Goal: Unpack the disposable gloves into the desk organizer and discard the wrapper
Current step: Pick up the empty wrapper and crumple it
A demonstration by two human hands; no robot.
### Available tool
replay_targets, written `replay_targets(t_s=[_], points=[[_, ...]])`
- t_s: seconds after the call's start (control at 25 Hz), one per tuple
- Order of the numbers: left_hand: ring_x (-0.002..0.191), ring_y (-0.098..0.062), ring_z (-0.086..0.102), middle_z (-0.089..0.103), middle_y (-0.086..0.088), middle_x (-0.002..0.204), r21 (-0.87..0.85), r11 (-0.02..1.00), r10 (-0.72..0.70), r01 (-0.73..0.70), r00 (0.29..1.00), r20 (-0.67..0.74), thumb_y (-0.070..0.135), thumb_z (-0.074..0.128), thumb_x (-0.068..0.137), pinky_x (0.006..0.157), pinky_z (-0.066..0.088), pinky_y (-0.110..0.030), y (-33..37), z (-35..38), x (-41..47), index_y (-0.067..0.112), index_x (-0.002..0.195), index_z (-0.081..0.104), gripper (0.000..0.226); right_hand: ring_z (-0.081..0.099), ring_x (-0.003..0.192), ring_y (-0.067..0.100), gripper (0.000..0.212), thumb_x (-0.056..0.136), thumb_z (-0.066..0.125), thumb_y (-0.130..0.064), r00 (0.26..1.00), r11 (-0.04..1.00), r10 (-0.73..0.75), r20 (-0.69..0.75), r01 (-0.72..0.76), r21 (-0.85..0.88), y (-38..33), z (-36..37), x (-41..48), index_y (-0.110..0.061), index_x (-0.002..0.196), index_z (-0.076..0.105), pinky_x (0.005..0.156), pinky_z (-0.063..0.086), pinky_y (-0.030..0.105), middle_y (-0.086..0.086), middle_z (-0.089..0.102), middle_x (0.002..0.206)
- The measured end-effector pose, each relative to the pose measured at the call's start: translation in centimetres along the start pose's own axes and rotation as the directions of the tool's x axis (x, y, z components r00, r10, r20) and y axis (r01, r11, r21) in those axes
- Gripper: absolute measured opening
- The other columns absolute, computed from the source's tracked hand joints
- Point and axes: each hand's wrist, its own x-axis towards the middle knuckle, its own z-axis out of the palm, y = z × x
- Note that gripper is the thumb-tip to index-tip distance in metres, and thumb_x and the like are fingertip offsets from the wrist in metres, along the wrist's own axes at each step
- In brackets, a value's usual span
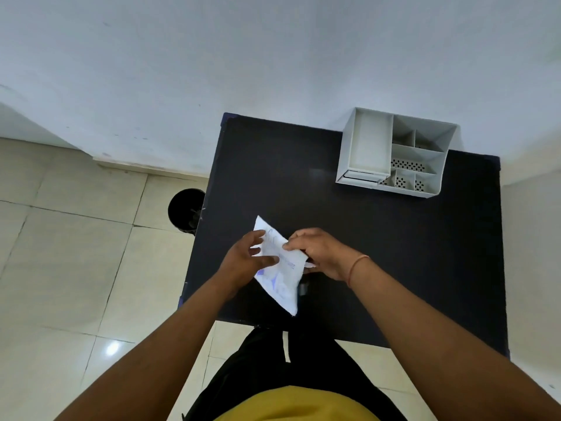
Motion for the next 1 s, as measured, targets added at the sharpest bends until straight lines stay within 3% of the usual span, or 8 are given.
replay_targets(t_s=[0.12,0.24,0.4,0.52,0.68,0.76,0.88,1.0], points=[[0.126,-0.017,0.068,0.069,0.007,0.138,-0.087,0.991,0.102,-0.102,0.995,0.004,0.029,0.083,0.092,0.109,0.058,-0.048,1.7,-0.5,-2.2,0.029,0.143,0.058,0.057,0.076,0.086,0.031,0.006,0.092,0.065,-0.016,0.998,0.981,-0.06,0.033,0.053,0.186,-0.8,0.4,-2.3,-0.011,0.089,0.065,0.072,0.062,0.04,0.017,0.074,0.092],[0.121,-0.021,0.074,0.077,0.003,0.131,-0.302,0.949,0.118,-0.092,0.99,0.071,0.028,0.077,0.097,0.108,0.058,-0.051,3.0,-0.7,-4.9,0.027,0.142,0.064,0.046,0.074,0.085,0.027,0.012,0.092,0.062,-0.018,0.989,0.941,-0.111,0.098,0.073,0.331,-1.3,0.7,-4.2,-0.014,0.081,0.067,0.072,0.061,0.039,0.013,0.073,0.091],[0.118,-0.034,0.075,0.077,-0.011,0.131,-0.519,0.851,0.167,-0.079,0.978,0.126,0.024,0.069,0.101,0.095,0.064,-0.048,4.2,-0.2,-9.2,0.018,0.142,0.065,0.041,0.073,0.101,0.031,0.015,0.092,0.067,-0.021,0.975,0.902,-0.16,0.154,0.081,0.423,-1.3,1.7,-6.9,-0.012,0.101,0.074,0.064,0.064,0.034,0.016,0.075,0.103],[0.11,-0.032,0.079,0.079,-0.011,0.125,-0.496,0.856,0.173,-0.149,0.985,0.003,0.022,0.074,0.099,0.08,0.066,-0.04,4.1,-0.5,-11.9,0.016,0.136,0.069,0.038,0.072,0.101,0.032,0.021,0.092,0.069,-0.024,0.963,0.931,-0.226,0.148,0.169,0.323,-1.4,3.2,-8.8,-0.012,0.109,0.071,0.07,0.064,0.041,0.019,0.072,0.112],[0.095,-0.026,0.083,0.083,-0.003,0.105,-0.4,0.881,0.167,-0.253,0.957,-0.239,0.021,0.068,0.103,0.065,0.066,-0.032,3.8,-2.7,-15.0,0.018,0.12,0.074,0.018,0.072,0.1,0.026,0.021,0.097,0.065,-0.031,0.912,0.913,-0.405,-0.065,0.407,0.015,-1.9,5.1,-11.4,-0.015,0.104,0.076,0.082,0.064,0.042,0.009,0.076,0.11],[0.086,-0.021,0.083,0.083,0.001,0.094,-0.436,0.848,0.168,-0.302,0.933,-0.319,0.022,0.065,0.104,0.064,0.066,-0.031,3.4,-4.5,-16.3,0.021,0.111,0.075,0.012,0.073,0.103,0.028,0.018,0.098,0.063,-0.029,0.886,0.893,-0.45,-0.109,0.449,-0.031,-2.0,6.0,-12.1,-0.02,0.103,0.077,0.082,0.063,0.041,0.006,0.077,0.108],[0.083,-0.023,0.082,0.083,-0.001,0.091,-0.52,0.78,0.178,-0.348,0.92,-0.348,0.022,0.063,0.106,0.069,0.067,-0.034,2.2,-7.5,-17.7,0.017,0.111,0.074,0.013,0.071,0.111,0.031,0.018,0.099,0.06,-0.019,0.891,0.894,-0.448,-0.078,0.446,-0.039,-2.3,8.6,-12.2,-0.02,0.106,0.077,0.088,0.063,0.05,0.009,0.076,0.113],[0.084,-0.026,0.079,0.08,-0.011,0.098,-0.587,0.723,0.184,-0.364,0.921,-0.344,0.021,0.06,0.108,0.069,0.066,-0.034,0.6,-12.4,-19.3,0.007,0.121,0.07,0.022,0.072,0.109,0.033,0.022,0.099,0.059,-0.016,0.899,0.901,-0.434,0.056,0.434,0.019,-3.5,14.7,-11.5,-0.019,0.116,0.073,0.094,0.059,0.056,0.014,0.075,0.118]])
